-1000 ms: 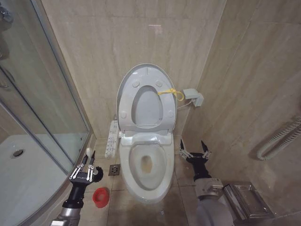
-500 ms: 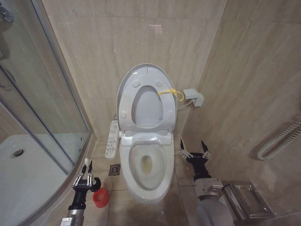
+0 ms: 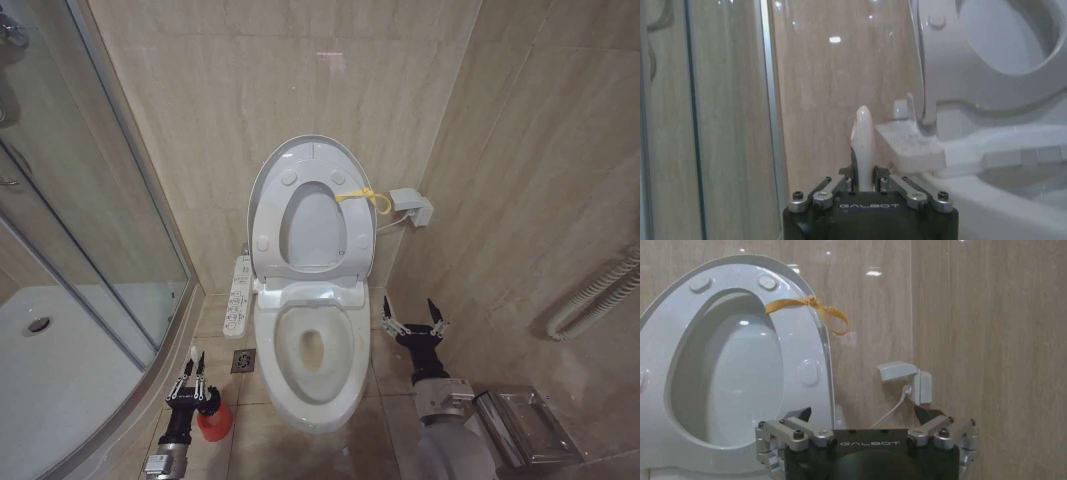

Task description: Open the toilet lid, clean the toilet bowl with a toilet brush, close the toilet lid, and flush.

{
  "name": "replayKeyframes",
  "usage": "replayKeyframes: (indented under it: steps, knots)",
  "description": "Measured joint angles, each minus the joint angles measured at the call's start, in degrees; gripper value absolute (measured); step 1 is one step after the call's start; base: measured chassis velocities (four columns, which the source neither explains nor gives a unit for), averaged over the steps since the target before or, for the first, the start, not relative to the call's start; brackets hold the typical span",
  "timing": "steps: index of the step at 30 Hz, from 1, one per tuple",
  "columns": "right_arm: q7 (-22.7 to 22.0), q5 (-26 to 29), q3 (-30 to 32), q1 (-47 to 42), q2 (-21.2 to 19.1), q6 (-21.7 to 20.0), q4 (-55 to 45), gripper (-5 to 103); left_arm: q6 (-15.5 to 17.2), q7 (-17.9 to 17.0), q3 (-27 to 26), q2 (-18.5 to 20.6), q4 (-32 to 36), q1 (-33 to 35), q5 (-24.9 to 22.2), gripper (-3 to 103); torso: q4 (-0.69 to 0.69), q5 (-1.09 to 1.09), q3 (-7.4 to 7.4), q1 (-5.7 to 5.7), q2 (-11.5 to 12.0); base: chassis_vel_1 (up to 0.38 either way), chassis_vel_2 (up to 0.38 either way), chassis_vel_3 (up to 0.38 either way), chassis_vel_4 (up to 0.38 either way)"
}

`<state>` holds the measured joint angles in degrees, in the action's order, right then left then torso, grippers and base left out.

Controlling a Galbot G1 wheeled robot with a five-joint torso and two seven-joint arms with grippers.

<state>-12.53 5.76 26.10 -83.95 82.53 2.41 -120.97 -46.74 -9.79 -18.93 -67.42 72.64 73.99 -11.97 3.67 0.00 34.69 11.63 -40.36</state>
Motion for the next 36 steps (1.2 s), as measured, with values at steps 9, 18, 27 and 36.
replayKeyframes:
  steps: [9, 18, 27, 36]
  knots:
    - [0.0, 0.0, 0.0, 0.0, 0.0, 0.0, 0.0, 100, -0.1, 0.89, 1.64, -0.32, -6.06, -3.57, -0.16, 19, 0.01, 0.0, 0.0, 0.0, 0.0, 0.0, 0.0, 0.0, 0.0]
    - [0.0, 0.0, 0.0, 0.0, 0.0, 0.0, 0.0, 100, -0.11, 1.84, 2.83, -0.23, -11.12, -6.66, -0.72, 19, 0.0, 0.0, 0.0, 0.0, 0.0, 0.0, 0.0, 0.0, 0.0]
    - [0.0, 0.0, 0.0, 0.0, 0.0, 0.0, 0.0, 100, -0.11, 2.96, 4.44, -1.41, -13.01, -7.62, -1.48, 19, 0.0, 0.0, 0.0, 0.0, 0.0, 0.0, 0.0, 0.0, 0.0]
    - [0.0, 0.0, 0.0, 0.0, 0.0, 0.0, 0.0, 100, -0.09, 4.2, 5.26, -1.43, -19.01, -9.88, -1.34, 19, 0.0, 0.0, 0.0, 0.0, 0.0, 0.0, 0.0, 0.0, 0.0]
